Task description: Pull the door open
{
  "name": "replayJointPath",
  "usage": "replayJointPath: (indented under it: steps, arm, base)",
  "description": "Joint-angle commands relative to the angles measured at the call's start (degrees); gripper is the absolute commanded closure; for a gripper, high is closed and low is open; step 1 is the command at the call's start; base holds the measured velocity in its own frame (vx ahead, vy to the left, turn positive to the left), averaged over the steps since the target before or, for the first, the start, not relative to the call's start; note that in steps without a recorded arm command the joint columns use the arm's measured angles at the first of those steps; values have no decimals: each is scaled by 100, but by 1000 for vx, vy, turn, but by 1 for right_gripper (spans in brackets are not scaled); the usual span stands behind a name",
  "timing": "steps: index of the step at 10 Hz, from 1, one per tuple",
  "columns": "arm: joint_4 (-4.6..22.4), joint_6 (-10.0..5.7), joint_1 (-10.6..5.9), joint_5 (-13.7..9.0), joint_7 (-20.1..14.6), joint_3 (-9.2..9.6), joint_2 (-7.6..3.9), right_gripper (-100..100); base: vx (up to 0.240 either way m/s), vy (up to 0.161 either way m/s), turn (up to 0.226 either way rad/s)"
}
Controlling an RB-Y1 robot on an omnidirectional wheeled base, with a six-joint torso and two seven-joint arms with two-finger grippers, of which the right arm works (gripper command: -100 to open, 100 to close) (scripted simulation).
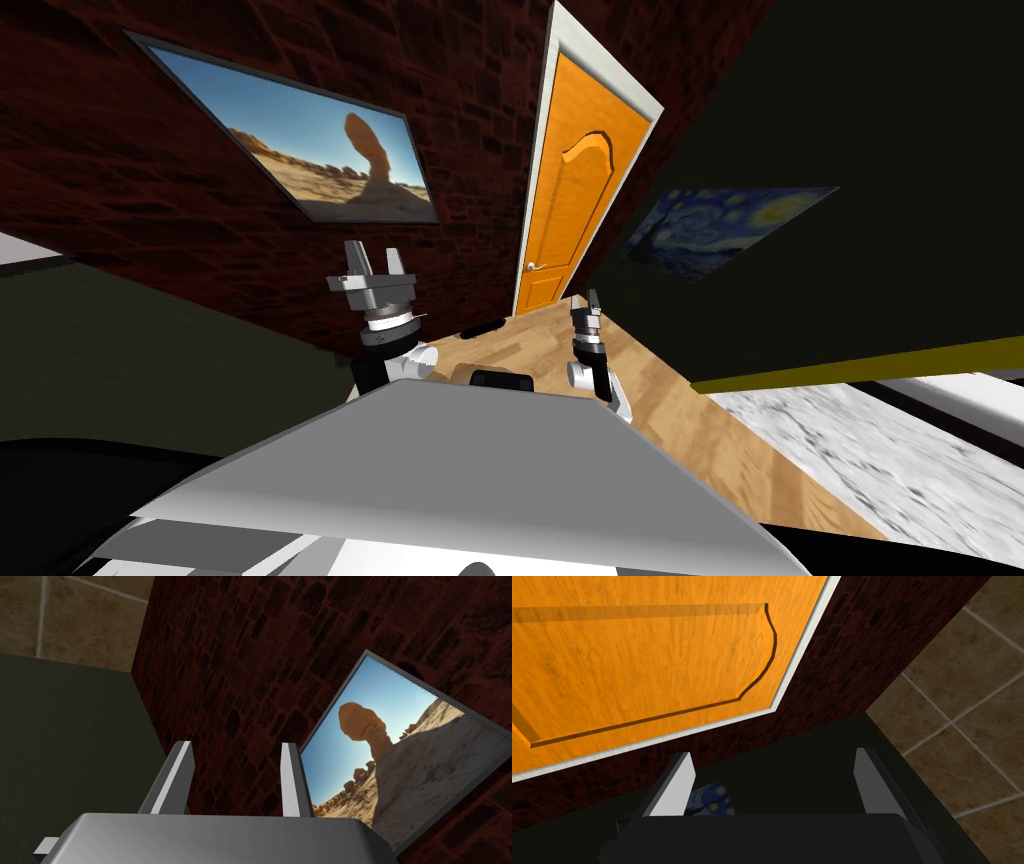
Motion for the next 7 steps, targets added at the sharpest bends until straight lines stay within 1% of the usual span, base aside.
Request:
replayJointPath:
  steps: [1,7]
  arm:
    - [212,-52,-59,34,-61,3,-49,-100]
    - [1040,-216,-335,163,-282,7,-233,-100]
  base:
    - [99,-27,61]
    - [94,-32,69]
